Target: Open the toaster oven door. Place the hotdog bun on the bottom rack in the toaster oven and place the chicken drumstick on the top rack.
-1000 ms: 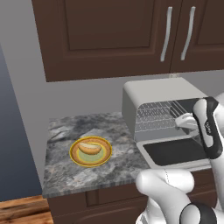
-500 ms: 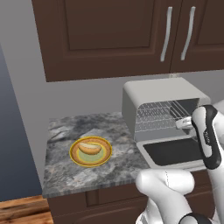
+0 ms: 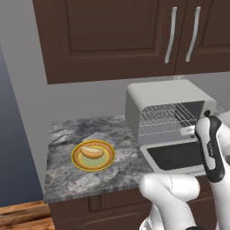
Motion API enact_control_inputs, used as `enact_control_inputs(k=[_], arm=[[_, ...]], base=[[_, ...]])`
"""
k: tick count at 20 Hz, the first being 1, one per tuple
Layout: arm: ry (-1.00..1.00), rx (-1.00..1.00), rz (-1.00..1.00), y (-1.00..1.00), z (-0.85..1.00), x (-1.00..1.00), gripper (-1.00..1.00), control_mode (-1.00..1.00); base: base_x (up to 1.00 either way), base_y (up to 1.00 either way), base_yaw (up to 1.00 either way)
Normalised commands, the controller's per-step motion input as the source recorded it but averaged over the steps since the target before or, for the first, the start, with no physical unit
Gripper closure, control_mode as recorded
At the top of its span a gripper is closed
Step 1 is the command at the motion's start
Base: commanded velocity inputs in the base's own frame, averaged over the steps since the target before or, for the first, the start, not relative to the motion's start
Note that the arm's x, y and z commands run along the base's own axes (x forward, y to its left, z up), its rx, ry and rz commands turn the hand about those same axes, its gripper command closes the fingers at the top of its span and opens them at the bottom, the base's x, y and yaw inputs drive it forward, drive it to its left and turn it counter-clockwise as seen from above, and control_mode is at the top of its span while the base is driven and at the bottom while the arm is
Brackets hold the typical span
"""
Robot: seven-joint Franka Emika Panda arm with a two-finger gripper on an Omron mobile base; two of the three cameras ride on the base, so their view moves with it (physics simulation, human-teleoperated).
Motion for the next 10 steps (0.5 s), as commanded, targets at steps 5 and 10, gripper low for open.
enact_control_inputs(k=[5, 10], arm=[[0.01, 0.01, 0.0, 0.0, -0.03, 0.15, -1.0, -1.0], [0.04, 0.0, 0.0, 0.0, -0.1, 0.27, -1.0, -1.0]], base=[[0.0, 0.0, 0.0], [0.0, 0.0, 0.0]])
